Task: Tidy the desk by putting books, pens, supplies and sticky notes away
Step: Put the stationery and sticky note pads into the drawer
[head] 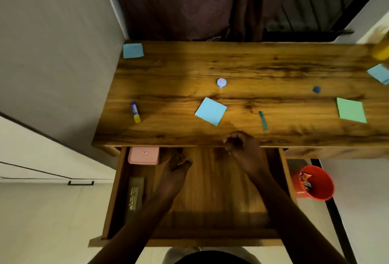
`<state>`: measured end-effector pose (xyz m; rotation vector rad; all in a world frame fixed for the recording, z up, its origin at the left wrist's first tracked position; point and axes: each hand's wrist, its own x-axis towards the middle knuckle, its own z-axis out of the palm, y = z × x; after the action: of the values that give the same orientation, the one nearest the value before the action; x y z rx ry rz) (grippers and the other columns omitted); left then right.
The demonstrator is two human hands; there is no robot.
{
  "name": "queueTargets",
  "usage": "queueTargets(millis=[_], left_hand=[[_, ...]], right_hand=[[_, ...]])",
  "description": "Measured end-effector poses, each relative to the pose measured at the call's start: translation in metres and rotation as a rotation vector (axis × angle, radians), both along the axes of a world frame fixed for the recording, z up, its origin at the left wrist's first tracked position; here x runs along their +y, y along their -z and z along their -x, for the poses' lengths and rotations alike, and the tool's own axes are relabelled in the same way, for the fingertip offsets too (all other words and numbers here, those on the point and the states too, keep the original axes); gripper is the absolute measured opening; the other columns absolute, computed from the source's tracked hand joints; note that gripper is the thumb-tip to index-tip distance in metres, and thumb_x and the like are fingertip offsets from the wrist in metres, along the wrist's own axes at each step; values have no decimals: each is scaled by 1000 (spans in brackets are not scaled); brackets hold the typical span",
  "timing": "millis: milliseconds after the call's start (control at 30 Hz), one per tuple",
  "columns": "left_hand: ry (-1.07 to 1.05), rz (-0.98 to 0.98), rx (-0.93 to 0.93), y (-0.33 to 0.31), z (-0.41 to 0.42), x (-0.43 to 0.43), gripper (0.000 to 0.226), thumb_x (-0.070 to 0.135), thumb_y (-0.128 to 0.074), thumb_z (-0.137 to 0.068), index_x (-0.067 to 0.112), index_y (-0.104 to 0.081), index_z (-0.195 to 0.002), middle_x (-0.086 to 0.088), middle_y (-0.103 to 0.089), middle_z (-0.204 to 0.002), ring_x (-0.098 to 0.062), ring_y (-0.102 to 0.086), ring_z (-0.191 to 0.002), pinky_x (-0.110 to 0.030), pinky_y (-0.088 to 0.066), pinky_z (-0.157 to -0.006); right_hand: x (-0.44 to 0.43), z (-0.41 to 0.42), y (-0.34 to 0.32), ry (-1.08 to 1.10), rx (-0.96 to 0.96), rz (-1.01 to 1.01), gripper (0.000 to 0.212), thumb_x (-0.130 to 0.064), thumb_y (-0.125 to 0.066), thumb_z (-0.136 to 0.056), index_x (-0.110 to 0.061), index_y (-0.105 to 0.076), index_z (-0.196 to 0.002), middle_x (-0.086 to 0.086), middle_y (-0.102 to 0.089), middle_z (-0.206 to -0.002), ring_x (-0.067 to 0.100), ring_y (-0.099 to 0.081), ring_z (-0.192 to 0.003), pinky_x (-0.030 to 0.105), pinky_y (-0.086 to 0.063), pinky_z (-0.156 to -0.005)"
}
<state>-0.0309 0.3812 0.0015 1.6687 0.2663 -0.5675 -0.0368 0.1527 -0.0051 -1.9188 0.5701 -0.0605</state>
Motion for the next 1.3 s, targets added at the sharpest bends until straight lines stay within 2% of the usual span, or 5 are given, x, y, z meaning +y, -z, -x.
queueTargets(millis=[100,400,800,1167,1300], left_hand=[[-16,-7,-17,-2,-9,-31,28,26,-64,-98,29,-63,-126,7,-61,-131,-17,-57,-124,-50,-48,-107],[-17,-53,-19,0,-23,-84,18,46,-71,-87,50,-70,-105,17,-67,-123,-13,-60,-119,-54,-49,-106],[-65,-62,-71,0,-21,-93,21,33,-68,-94,50,-68,-106,15,-66,-123,-12,-60,-117,-51,-51,-104],[-72,-161,-211,-2,-62,-19,26,8,-62,-97,20,-65,-121,-8,-65,-117,-19,-68,-98,-30,-62,-70],[14,-467,-491,-9,-109,33,25,5,-59,-97,18,-67,-118,0,-69,-109,-11,-67,-91,-16,-54,-75]], right_hand=[[-49,-10,-3,51,-24,168,12,-14,-74,-89,-20,-73,-99,-12,-74,-93,-6,-66,-85,16,-50,-78],[-142,-48,25,137,159,475,41,-32,-74,-82,-12,-69,-118,14,-70,-114,34,-70,-101,41,-59,-86],[-153,-50,35,14,225,658,22,-17,-62,-93,-5,-71,-110,19,-72,-104,39,-70,-94,42,-57,-80],[-69,-31,19,-53,31,367,22,-25,-74,-90,-20,-76,-111,0,-77,-104,18,-72,-94,33,-58,-80],[-16,-4,7,-146,-19,235,20,-23,-74,-90,-29,-73,-109,-13,-74,-106,1,-67,-94,16,-50,-79]])
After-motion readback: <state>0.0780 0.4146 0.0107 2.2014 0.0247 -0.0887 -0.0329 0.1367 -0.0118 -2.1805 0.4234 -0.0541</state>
